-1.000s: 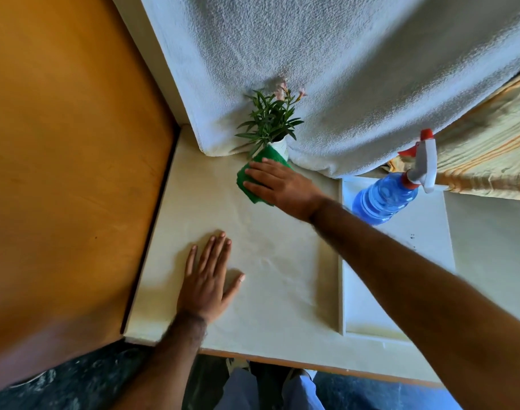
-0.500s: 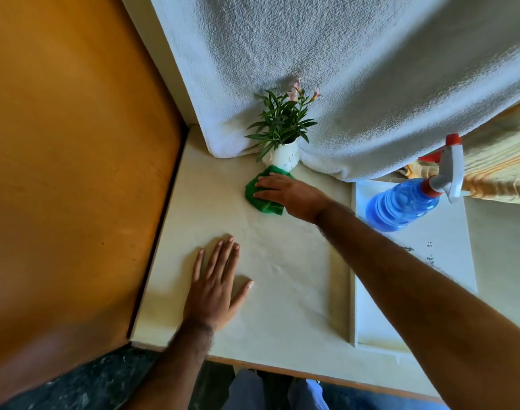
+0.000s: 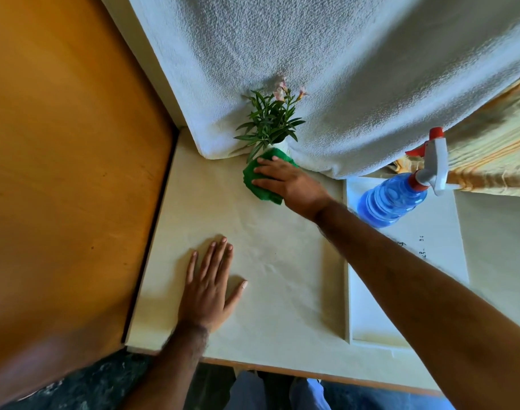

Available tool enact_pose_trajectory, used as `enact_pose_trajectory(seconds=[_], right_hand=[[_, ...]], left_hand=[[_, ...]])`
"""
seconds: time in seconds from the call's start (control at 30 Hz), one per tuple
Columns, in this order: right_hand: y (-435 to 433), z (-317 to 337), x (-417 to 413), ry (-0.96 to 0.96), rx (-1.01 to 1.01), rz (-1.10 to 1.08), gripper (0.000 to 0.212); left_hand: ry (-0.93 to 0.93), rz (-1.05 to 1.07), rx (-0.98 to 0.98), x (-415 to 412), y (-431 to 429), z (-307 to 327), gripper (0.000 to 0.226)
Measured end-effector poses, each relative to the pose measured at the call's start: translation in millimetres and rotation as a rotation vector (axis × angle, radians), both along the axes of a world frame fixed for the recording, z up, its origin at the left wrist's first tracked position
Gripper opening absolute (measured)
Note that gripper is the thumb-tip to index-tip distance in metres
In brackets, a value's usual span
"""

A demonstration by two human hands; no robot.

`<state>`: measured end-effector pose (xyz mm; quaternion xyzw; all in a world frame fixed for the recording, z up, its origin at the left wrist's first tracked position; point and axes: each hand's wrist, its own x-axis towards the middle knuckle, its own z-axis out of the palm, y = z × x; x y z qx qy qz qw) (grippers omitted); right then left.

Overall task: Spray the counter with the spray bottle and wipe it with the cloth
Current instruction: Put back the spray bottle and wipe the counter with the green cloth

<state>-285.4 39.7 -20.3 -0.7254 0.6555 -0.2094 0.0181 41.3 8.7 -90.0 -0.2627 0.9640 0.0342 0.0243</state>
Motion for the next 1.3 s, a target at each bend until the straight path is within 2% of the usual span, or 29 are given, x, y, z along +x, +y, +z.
enact_pose_trajectory(seconds=[0.17, 0.33, 0.43, 0.57, 0.7, 0.77, 0.83, 1.0, 1.13, 1.3], right_hand=[[7, -11, 2, -0.111, 0.083, -0.011, 0.039], [13, -21, 13, -0.291, 0.186, -0.074, 0.048], [13, -25, 13, -0.335, 0.204, -0.099, 0.055], [12, -14, 19, -0.215, 0.190, 0.010, 0.049], [0, -7, 14, 0.011, 0.009, 0.156, 0.037], [-11, -7, 3, 0.051, -0.010, 0.149, 0.030], [-16, -8, -6, 0.040, 0.029, 0.165, 0.034], [-11, -13, -3, -0.124, 0.157, 0.121, 0.045], [0, -29, 6, -0.407, 0.259, -0.046, 0.070], [1, -27, 22, -0.556, 0.199, -0.205, 0.067]], left_hand=[[0.001, 0.002, -0.005, 0, 0, 0, 0.087], [0.010, -0.001, 0.003, 0, 0, 1, 0.086], [0.003, -0.004, 0.000, -1, -1, 1, 0.087], [0.005, -0.008, 0.000, 1, 0, 1, 0.088], [0.003, -0.001, 0.007, 0, 0, 2, 0.087], [-0.003, -0.001, 0.009, -1, 0, 1, 0.088], [-0.004, -0.003, 0.011, 0, 0, 1, 0.088], [-0.008, -0.005, 0.010, -1, -1, 0, 0.088], [-0.001, -0.007, 0.002, 1, -1, -1, 0.088], [0.028, -0.011, -0.003, 1, 0, 1, 0.087]])
